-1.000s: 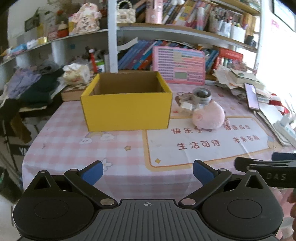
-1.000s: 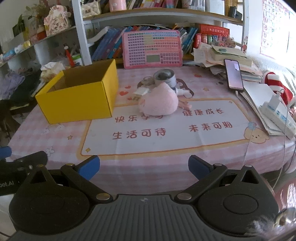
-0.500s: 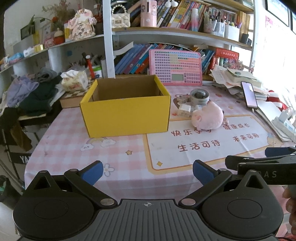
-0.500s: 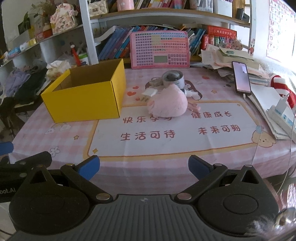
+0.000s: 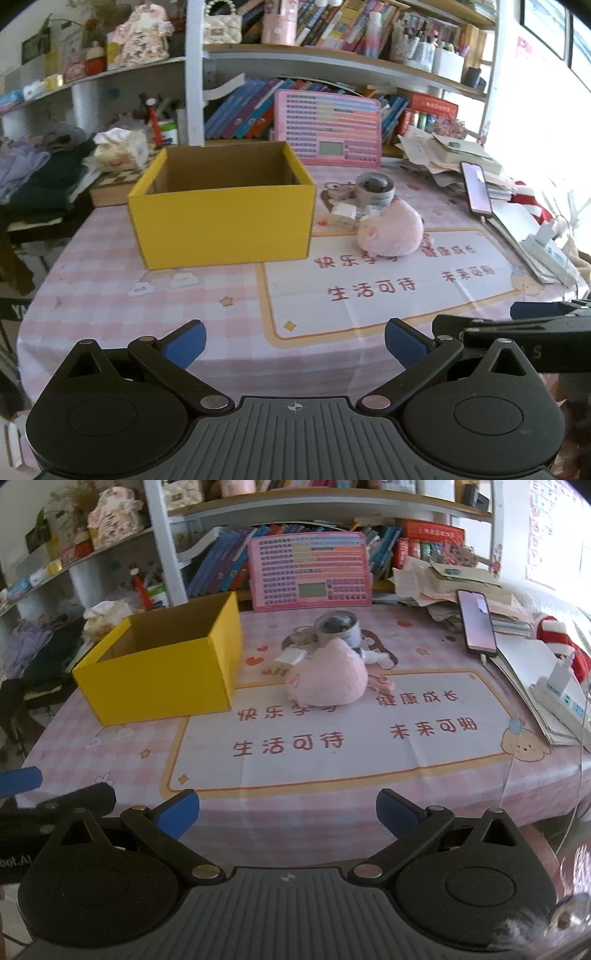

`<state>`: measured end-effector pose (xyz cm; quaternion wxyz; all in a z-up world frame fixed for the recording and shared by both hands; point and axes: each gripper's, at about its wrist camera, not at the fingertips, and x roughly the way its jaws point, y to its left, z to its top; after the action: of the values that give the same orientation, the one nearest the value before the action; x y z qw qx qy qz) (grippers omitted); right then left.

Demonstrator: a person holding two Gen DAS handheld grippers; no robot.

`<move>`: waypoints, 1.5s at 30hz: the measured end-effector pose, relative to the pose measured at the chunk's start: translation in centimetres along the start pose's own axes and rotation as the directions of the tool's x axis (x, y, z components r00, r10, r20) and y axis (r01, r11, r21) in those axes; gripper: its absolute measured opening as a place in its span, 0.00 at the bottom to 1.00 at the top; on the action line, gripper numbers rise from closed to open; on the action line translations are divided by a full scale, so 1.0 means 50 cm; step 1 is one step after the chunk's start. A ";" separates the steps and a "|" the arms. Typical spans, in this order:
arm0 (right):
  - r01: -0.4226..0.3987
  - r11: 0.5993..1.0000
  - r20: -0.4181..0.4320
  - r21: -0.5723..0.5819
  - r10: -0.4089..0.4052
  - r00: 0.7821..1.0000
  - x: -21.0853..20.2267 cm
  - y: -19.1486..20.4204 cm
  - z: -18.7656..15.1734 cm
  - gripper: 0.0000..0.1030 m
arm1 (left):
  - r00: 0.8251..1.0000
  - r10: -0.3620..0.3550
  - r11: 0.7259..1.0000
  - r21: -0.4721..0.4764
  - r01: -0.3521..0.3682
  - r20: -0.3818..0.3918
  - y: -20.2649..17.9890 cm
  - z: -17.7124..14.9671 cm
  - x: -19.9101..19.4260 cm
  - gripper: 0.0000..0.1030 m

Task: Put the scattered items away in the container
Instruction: 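Move right tool to the pink plush toy while left tool approaches the white charger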

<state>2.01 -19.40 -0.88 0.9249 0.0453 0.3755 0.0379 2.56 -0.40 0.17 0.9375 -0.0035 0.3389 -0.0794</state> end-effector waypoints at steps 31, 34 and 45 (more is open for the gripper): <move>-0.012 0.997 -0.015 0.074 0.013 1.000 0.176 -0.129 0.173 0.88 | 0.999 -0.045 0.988 0.147 0.049 -0.028 -0.104 0.128 0.180 0.99; -0.034 0.997 -0.036 0.075 0.037 0.999 0.203 -0.135 0.188 0.88 | 0.998 -0.047 0.984 0.172 0.052 -0.035 -0.119 0.137 0.191 0.99; -0.110 0.979 -0.156 0.170 0.137 0.978 0.324 -0.176 0.233 0.88 | 0.998 0.027 0.985 0.170 -0.016 -0.065 -0.133 0.176 0.227 0.99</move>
<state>22.03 -27.09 -4.74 0.8794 0.1396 0.4500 0.0688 15.77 -9.09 0.17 0.9232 0.0825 0.3623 -0.0980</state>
